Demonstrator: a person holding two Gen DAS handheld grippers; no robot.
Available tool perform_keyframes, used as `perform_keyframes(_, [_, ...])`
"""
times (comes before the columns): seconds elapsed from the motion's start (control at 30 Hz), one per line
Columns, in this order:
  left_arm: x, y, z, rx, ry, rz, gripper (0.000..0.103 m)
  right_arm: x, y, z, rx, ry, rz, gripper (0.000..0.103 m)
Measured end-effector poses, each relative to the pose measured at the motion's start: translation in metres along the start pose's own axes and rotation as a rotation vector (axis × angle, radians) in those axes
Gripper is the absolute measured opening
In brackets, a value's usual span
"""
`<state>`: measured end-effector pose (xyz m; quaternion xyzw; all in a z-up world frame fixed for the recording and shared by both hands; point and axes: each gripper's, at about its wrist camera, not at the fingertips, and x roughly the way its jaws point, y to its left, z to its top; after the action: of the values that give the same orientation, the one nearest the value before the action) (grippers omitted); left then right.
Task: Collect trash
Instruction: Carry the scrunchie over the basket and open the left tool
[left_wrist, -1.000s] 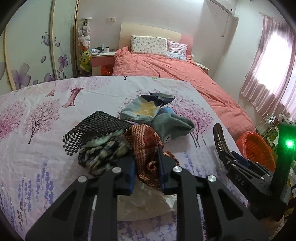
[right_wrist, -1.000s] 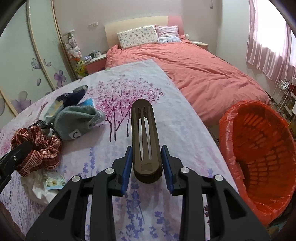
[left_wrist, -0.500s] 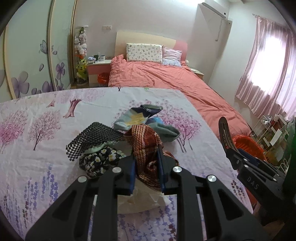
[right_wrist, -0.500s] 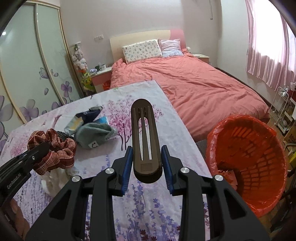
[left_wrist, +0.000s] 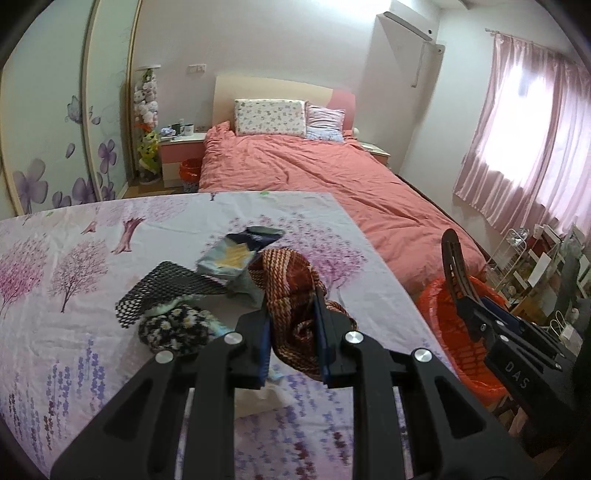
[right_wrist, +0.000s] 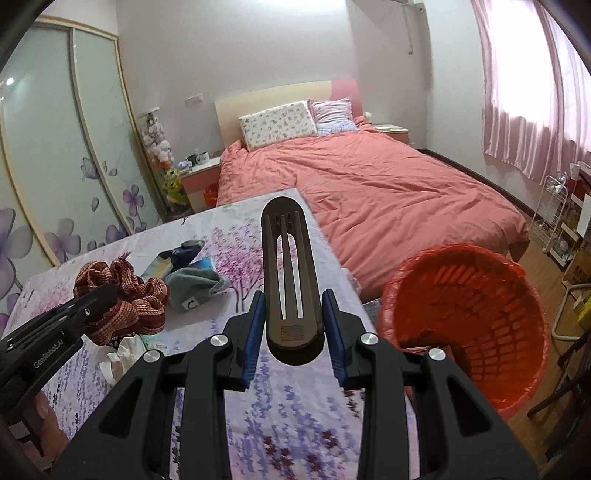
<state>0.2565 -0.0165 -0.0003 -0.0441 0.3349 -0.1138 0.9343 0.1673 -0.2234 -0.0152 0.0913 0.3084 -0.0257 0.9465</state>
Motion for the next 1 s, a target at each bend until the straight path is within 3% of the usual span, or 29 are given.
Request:
perform_keyframes(0.53, [0.014, -0.090, -0.004, 0.092, 0.021, -0.165, 0.020, -0.033, -0.078, -0.002, 0.111, -0.067, -0.091, 0.032])
perform_keyframes(1.0, [0.044, -0.181, -0.015, 0.194, 0.057, -0.351, 0.020, -0.024, -0.144, -0.008, 0.227, -0.069, -0.165, 0.032])
